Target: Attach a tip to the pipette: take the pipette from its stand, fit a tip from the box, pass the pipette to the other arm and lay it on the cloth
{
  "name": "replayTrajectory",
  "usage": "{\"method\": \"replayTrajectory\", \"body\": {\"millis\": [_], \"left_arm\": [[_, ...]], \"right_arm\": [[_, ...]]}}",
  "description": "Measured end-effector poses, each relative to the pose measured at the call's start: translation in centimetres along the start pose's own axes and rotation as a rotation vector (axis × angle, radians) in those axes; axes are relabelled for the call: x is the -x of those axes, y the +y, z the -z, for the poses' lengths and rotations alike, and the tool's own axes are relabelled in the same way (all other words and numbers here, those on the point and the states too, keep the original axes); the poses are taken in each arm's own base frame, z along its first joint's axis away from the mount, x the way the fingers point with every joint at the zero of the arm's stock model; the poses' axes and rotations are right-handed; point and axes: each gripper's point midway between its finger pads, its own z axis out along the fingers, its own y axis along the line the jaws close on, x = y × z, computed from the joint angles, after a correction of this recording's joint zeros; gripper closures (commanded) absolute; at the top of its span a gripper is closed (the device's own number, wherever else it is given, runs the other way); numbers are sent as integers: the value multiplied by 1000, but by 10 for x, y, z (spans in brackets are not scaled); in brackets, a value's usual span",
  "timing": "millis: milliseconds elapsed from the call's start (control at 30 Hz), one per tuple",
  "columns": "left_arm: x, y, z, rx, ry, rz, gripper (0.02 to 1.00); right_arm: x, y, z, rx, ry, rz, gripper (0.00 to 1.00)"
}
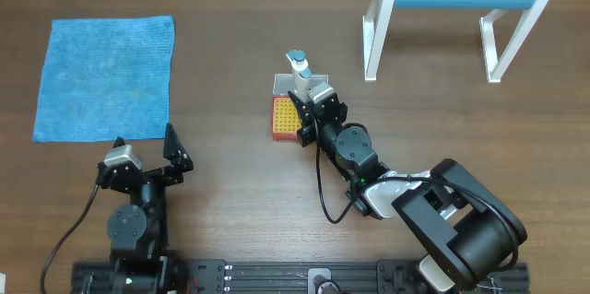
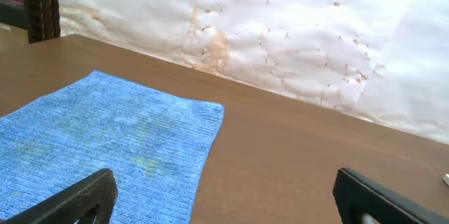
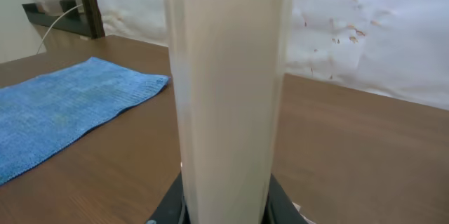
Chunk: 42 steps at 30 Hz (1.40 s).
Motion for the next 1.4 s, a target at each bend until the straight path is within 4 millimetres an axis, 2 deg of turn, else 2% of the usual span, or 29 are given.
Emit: {"method": "replayTrajectory", "body": {"millis": [333, 467, 1000, 1400], "left_arm": [[0, 0, 0, 0, 0, 0, 23], [0, 0, 0, 0, 0, 0, 20], [0, 0, 0, 0, 0, 0, 23], [0, 0, 0, 0, 0, 0, 23]], "right_arm": [[1, 0, 0, 0, -3, -1, 928], [7, 2, 0, 6, -29, -2, 925], [3, 4, 0, 9, -17, -1, 928], [-4, -3, 0, -29, 9, 1, 928]]}}
